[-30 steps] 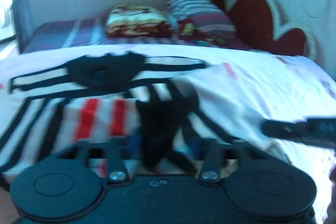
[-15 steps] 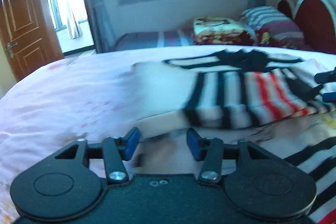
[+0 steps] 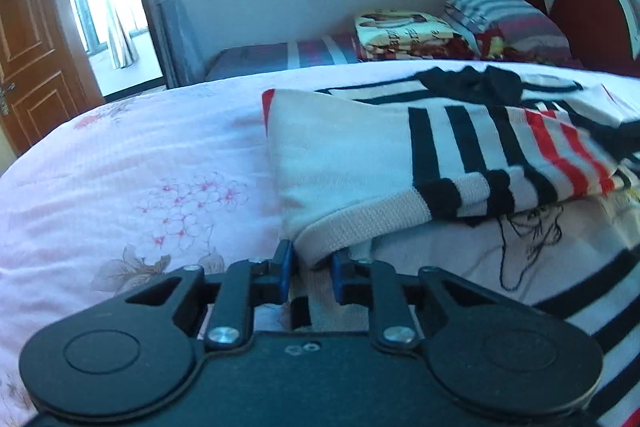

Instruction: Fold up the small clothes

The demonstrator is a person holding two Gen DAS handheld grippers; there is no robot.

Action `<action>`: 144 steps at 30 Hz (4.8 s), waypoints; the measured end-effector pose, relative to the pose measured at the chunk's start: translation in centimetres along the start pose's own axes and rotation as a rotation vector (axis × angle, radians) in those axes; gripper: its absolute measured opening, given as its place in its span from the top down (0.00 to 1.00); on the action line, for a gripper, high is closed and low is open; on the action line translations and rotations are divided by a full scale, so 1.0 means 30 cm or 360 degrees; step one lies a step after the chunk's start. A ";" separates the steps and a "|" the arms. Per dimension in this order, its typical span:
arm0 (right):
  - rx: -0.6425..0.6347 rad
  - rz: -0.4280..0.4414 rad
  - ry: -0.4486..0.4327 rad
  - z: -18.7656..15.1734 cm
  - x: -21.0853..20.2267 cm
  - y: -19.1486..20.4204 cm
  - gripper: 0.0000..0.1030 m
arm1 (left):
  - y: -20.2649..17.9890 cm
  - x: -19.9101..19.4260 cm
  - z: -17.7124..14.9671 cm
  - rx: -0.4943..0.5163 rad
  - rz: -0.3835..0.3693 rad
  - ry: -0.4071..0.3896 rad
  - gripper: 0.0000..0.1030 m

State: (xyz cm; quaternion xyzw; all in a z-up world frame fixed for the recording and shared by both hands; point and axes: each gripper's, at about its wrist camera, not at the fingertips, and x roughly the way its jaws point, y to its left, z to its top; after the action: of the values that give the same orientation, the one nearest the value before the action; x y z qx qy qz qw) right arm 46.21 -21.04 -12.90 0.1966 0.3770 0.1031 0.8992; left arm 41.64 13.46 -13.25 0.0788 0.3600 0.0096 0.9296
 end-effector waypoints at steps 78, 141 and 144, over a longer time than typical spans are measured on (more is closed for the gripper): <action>-0.0747 -0.0039 0.0009 -0.096 -0.054 0.074 0.92 | -0.306 0.017 0.127 0.0120 0.0087 0.0069 0.23; -0.0506 0.0018 -0.0047 -0.095 -0.057 0.030 0.88 | -0.160 0.044 0.070 -0.0046 0.0060 -0.0020 0.34; -0.0560 0.0044 -0.0173 -0.095 -0.105 0.052 0.88 | -0.146 0.030 0.049 -0.0074 0.0031 -0.0046 0.33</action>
State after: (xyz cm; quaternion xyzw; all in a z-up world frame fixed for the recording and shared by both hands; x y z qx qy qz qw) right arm 41.92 -19.90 -12.04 0.0467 0.3013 0.1691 0.9373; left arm 43.11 8.98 -13.46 0.0608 0.3454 0.0257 0.9361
